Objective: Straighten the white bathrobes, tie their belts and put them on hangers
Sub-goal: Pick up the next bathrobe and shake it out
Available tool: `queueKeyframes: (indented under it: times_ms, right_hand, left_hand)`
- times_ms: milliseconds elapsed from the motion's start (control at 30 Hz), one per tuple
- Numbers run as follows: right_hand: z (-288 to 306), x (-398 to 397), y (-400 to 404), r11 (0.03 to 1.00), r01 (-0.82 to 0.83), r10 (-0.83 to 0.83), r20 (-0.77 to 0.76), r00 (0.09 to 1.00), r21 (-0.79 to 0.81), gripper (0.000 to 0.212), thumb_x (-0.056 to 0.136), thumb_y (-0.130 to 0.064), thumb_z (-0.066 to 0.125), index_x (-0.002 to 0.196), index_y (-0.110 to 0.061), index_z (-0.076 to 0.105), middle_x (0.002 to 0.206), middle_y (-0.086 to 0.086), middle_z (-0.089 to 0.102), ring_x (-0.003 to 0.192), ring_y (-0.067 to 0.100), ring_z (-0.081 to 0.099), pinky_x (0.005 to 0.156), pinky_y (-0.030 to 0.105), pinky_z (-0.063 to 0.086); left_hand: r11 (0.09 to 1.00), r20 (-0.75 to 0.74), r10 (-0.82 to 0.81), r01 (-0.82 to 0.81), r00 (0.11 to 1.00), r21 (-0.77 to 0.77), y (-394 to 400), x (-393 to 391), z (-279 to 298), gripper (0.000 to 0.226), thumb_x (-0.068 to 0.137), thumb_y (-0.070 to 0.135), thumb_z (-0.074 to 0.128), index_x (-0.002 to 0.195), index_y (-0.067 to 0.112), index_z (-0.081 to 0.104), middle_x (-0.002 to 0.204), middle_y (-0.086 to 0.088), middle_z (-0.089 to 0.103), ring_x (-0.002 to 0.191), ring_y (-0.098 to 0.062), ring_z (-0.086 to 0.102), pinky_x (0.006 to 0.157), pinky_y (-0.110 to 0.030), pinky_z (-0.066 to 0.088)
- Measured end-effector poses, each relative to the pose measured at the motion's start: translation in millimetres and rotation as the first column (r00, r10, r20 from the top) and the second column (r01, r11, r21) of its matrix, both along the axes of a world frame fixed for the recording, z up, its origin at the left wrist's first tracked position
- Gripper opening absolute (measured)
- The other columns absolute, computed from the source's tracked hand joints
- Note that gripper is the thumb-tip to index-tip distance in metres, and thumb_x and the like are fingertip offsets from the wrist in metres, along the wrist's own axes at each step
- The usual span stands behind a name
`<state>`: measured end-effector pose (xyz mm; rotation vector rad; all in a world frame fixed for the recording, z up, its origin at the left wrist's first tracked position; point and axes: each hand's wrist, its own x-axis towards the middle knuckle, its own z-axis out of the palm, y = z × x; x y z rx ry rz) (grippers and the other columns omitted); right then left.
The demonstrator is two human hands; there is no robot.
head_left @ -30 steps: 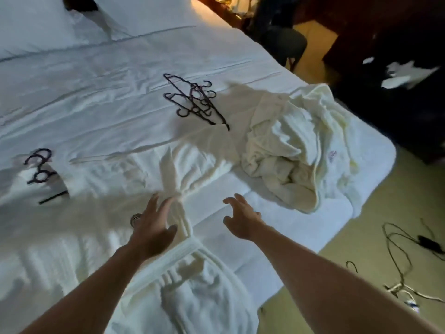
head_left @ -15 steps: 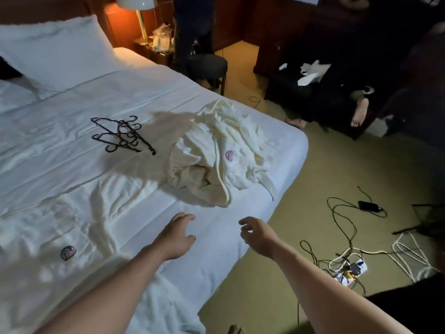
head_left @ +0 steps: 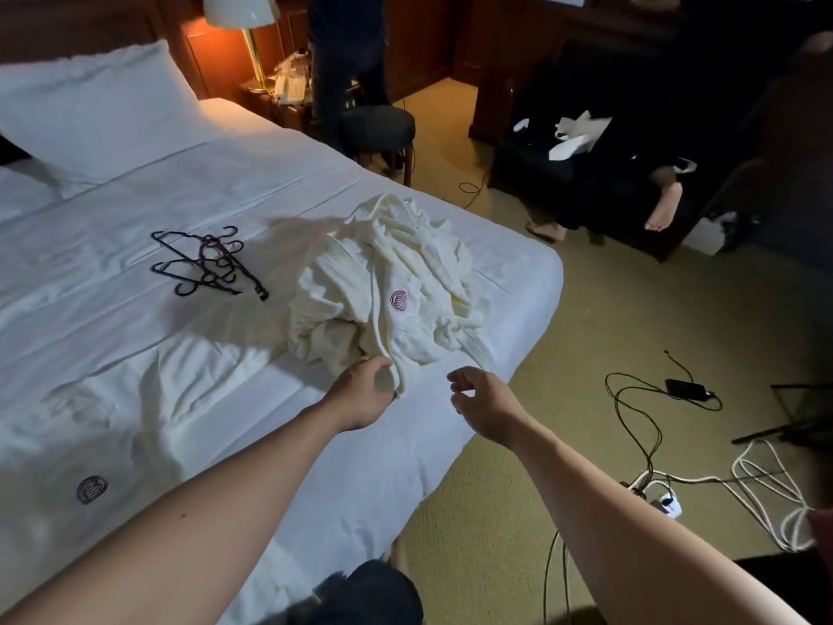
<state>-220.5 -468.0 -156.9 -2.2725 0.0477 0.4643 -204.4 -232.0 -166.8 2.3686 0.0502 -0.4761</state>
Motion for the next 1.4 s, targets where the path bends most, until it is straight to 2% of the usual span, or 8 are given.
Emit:
queueKeyframes:
  times_ms: [133, 367, 600, 733, 933, 1133, 1267, 1400]
  right_hand:
    - [-14, 30, -5, 0.999, 0.0, 0.0, 0.006, 1.0, -0.046, 0.039, 0.094, -0.013, 0.055, 0.133, -0.018, 0.061, 0.122, -0.007, 0.064, 0.115, 0.012, 0.058, 0.094, 0.024, 0.043]
    - [-40, 109, -14, 0.998, 0.027, -0.032, -0.077, 0.997, -0.061, 0.038, 0.095, -0.014, 0.054, 0.132, -0.02, 0.061, 0.12, -0.009, 0.063, 0.113, 0.008, 0.056, 0.091, 0.02, 0.041]
    - [-63, 143, -5, 0.996, 0.093, -0.092, -0.132, 0.987, 0.002, 0.032, 0.095, -0.016, 0.055, 0.125, -0.02, 0.065, 0.117, -0.008, 0.065, 0.103, 0.01, 0.062, 0.096, 0.03, 0.051]
    - [-62, 143, -5, 0.997, 0.077, -0.072, -0.169, 0.983, 0.019, 0.029, 0.095, -0.019, 0.054, 0.12, -0.022, 0.067, 0.111, -0.01, 0.067, 0.095, 0.009, 0.062, 0.083, 0.022, 0.048]
    - [-24, 157, -19, 0.998, 0.067, -0.066, -0.096, 0.993, 0.001, 0.032, 0.094, -0.018, 0.054, 0.123, -0.022, 0.066, 0.111, -0.008, 0.066, 0.101, 0.014, 0.063, 0.084, 0.026, 0.05]
    - [32, 156, -26, 0.973, 0.151, -0.164, 0.06, 0.985, 0.176, 0.067, 0.083, -0.011, 0.067, 0.144, -0.028, 0.044, 0.124, -0.014, 0.051, 0.109, 0.018, 0.061, 0.086, 0.025, 0.048]
    - [61, 137, -34, 0.961, -0.039, -0.061, 0.346, 0.936, 0.274, 0.055, 0.064, -0.012, 0.078, 0.111, -0.033, 0.06, 0.105, -0.013, 0.067, 0.1, 0.003, 0.065, 0.077, 0.028, 0.057]
    - [80, 102, -56, 0.919, 0.03, -0.174, 0.337, 0.925, 0.392, 0.013, 0.087, -0.014, 0.063, 0.083, -0.026, 0.063, 0.075, -0.01, 0.066, 0.065, -0.01, 0.06, 0.059, 0.018, 0.046]
  left_hand:
    - [0.987, -0.102, 0.138, -0.145, 0.985, -0.071, -5, 40, -17, 0.047, 0.088, 0.033, 0.063, 0.133, 0.03, 0.053, 0.135, 0.003, 0.055, 0.099, -0.019, 0.064, 0.072, -0.025, 0.051]
    - [0.774, -0.292, 0.525, -0.591, 0.8, -0.227, -10, 134, -52, 0.031, 0.089, 0.016, 0.06, 0.12, 0.018, 0.057, 0.122, -0.006, 0.063, 0.106, -0.028, 0.058, 0.086, -0.035, 0.047]
    - [0.714, -0.48, 0.466, -0.636, 0.743, -0.292, -17, 176, -92, 0.024, 0.095, 0.026, 0.066, 0.114, 0.012, 0.063, 0.117, -0.008, 0.067, 0.106, -0.026, 0.061, 0.087, -0.038, 0.048]
    - [0.731, -0.428, 0.436, -0.589, 0.792, -0.345, -27, 187, -78, 0.017, 0.094, 0.027, 0.059, 0.084, 0.015, 0.067, 0.097, -0.006, 0.071, 0.1, -0.027, 0.064, 0.088, -0.035, 0.049]
    - [0.458, -0.338, 0.555, -0.618, 0.76, -0.639, -57, 196, 27, 0.04, 0.093, -0.003, 0.034, 0.064, 0.023, 0.026, 0.054, 0.007, 0.023, 0.053, -0.011, 0.021, 0.039, -0.02, 0.023]
    - [0.417, -0.26, 0.319, -0.382, 0.911, -0.825, -68, 181, 67, 0.052, 0.045, 0.02, 0.062, 0.067, 0.012, 0.016, 0.074, -0.015, 0.013, 0.072, -0.04, 0.013, 0.067, -0.055, 0.011]
    - [0.406, -0.218, 0.193, -0.28, 0.957, -0.87, -109, 110, 145, 0.031, 0.059, 0.012, 0.049, 0.053, 0.024, 0.021, 0.062, -0.001, 0.013, 0.066, -0.018, 0.01, 0.065, -0.039, 0.009]
    - [0.494, -0.155, 0.084, -0.176, 0.984, -0.851, -126, 61, 175, 0.017, 0.059, 0.011, 0.045, 0.051, 0.018, 0.032, 0.056, -0.002, 0.027, 0.052, -0.012, 0.028, 0.049, -0.028, 0.02]
